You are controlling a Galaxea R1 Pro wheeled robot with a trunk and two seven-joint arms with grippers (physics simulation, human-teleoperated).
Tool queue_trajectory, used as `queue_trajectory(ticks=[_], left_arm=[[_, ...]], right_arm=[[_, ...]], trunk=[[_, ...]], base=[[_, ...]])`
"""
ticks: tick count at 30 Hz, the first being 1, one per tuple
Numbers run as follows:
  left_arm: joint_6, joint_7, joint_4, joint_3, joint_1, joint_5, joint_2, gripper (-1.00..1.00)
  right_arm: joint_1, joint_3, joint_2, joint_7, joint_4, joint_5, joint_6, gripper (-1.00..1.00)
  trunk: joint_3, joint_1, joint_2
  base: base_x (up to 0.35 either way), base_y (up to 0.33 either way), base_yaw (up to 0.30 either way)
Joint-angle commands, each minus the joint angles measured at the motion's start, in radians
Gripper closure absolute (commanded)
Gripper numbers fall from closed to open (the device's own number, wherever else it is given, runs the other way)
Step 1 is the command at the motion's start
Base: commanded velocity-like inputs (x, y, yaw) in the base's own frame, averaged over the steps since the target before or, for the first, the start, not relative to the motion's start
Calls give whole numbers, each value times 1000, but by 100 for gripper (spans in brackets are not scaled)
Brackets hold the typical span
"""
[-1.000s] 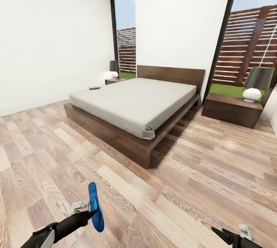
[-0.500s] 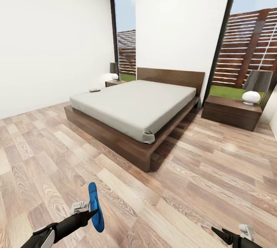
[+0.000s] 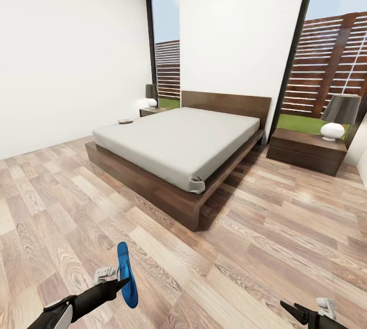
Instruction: In the bedroom, move the book from the bed onto either nightstand, and place the two sandals side by side next to the bed.
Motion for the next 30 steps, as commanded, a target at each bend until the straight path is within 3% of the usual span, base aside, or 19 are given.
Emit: queue_trajectory(ticks=[1,30], left_arm=[[10,-5,0,3,-1,5,0,100],[10,-5,16,3,-1,6,-2,100]], right_arm=[[0,-1,0,3,0,-7,10,-100],[0,0,0,1,1,-7,9,-100]], trunk=[[-1,0,0],[-8,0,0]], base=[[0,0,0],[0,0,0]])
